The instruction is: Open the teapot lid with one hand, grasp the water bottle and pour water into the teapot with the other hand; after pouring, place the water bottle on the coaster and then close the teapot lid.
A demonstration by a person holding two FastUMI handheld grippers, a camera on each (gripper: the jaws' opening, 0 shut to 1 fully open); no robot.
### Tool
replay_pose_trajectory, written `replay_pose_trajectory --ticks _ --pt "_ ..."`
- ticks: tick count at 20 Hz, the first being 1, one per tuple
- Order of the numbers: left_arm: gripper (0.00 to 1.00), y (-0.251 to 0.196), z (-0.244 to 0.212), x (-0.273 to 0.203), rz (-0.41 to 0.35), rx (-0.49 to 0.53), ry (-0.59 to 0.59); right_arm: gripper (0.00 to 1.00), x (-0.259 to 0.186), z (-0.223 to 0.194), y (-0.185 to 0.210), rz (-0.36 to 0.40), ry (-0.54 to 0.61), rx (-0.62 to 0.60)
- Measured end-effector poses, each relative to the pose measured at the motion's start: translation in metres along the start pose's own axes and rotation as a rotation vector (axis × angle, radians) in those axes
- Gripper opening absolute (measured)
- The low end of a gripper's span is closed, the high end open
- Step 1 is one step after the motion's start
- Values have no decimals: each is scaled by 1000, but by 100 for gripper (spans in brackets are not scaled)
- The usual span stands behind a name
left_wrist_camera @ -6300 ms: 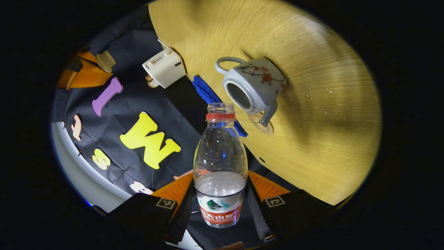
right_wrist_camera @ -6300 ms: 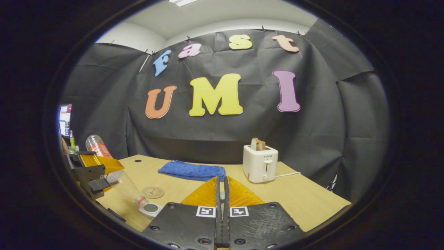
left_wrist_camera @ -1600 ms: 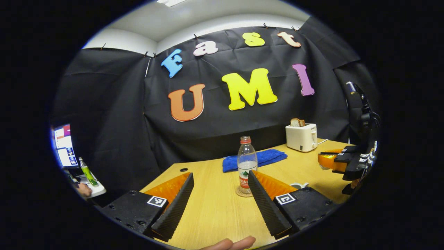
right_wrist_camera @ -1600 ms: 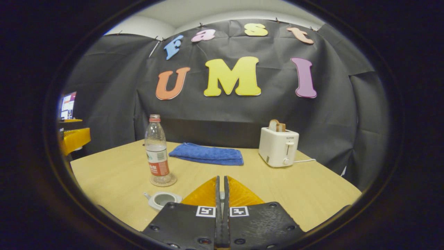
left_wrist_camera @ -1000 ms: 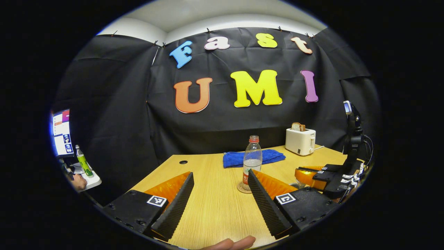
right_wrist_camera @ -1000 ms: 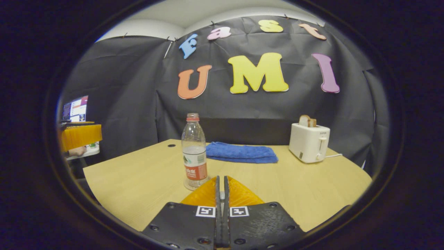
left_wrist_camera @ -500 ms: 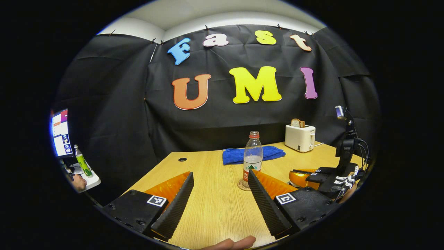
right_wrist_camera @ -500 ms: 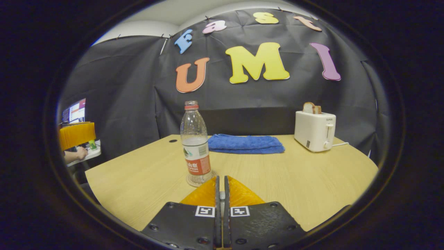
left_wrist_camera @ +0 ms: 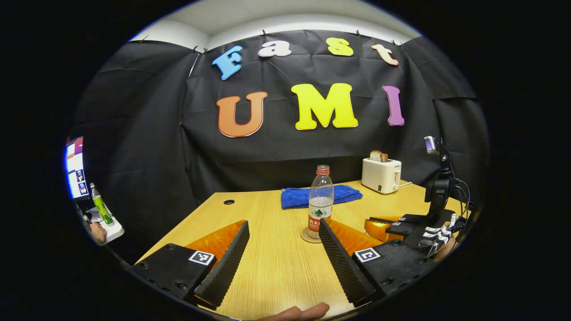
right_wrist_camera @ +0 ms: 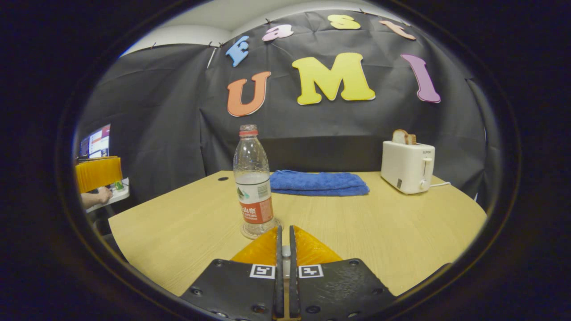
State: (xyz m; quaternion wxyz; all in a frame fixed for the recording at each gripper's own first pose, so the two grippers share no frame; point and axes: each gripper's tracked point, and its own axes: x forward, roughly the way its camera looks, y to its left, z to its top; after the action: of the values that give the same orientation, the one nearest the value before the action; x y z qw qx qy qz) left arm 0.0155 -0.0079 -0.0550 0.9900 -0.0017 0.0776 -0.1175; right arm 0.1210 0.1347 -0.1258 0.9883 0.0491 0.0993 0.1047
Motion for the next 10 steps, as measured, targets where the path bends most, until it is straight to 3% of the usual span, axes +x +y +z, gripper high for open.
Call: replay_pose_trajectory --ticks 6,10 --pt "98 1 -3 3 -5 -13 9 3 -2 2 -1 0 -7 1" --pt "98 1 -1 0 -14 -16 4 12 -8 7 0 1 -15 -19"
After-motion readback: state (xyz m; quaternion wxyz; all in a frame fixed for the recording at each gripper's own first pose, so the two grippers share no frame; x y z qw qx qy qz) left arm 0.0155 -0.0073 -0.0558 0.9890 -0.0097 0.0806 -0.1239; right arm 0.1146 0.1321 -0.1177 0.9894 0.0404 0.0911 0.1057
